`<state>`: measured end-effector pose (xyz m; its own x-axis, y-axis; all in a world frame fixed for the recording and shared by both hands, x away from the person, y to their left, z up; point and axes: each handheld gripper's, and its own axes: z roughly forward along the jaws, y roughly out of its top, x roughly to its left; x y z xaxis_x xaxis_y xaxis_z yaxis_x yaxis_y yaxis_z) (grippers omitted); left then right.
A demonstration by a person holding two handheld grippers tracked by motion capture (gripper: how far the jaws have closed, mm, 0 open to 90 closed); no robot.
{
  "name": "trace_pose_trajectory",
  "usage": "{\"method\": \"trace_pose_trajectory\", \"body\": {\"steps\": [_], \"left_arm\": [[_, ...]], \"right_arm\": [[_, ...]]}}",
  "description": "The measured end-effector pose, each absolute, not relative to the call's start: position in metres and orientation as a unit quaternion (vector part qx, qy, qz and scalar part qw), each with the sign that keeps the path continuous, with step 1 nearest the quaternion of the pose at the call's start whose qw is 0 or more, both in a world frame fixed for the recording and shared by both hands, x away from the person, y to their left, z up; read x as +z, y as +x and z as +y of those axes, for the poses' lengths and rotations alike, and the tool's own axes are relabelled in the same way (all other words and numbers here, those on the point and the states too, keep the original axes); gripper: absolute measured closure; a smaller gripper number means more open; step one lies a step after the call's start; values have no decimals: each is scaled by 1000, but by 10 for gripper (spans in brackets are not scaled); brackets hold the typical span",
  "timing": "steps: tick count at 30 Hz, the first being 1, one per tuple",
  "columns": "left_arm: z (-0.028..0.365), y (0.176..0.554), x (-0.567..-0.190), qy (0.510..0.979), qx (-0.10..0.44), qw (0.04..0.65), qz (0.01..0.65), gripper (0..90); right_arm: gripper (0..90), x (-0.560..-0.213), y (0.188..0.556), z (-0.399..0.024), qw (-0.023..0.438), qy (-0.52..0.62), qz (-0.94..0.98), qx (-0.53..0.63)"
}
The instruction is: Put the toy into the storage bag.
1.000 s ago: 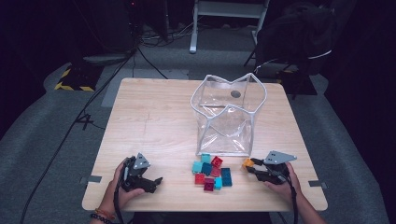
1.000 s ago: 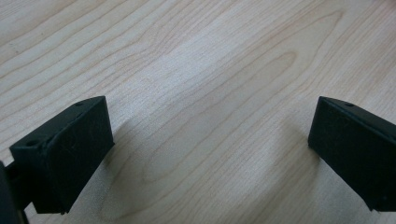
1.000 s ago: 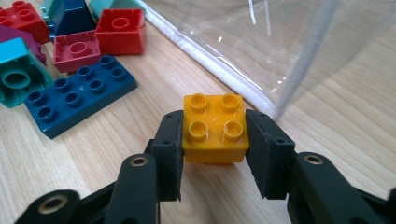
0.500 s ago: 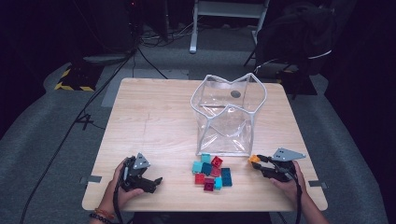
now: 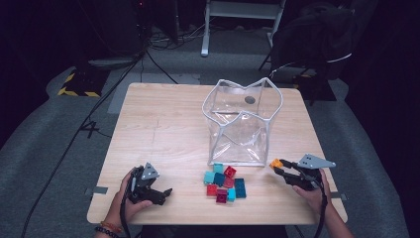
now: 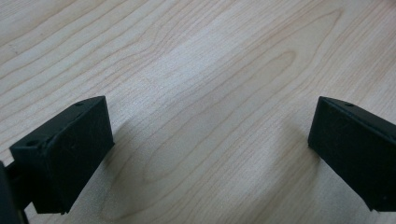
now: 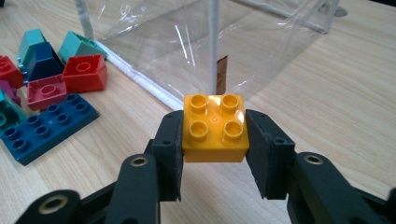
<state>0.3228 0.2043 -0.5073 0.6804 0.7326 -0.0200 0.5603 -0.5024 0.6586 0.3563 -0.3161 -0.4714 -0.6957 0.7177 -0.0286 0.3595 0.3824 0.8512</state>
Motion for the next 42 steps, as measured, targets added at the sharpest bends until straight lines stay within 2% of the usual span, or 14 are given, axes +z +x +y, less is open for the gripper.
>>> {"method": "trace_pose_trajectory", "body": {"steps": [23,42], "left_arm": [[204,323,-507,857,132,326,377,2],[205,323,-507,854,134,326,383,2]], "right_arm": [[596,-450,352,-343,231,353,771,477],[596,-418,358,-346,263,351,750,495]]}}
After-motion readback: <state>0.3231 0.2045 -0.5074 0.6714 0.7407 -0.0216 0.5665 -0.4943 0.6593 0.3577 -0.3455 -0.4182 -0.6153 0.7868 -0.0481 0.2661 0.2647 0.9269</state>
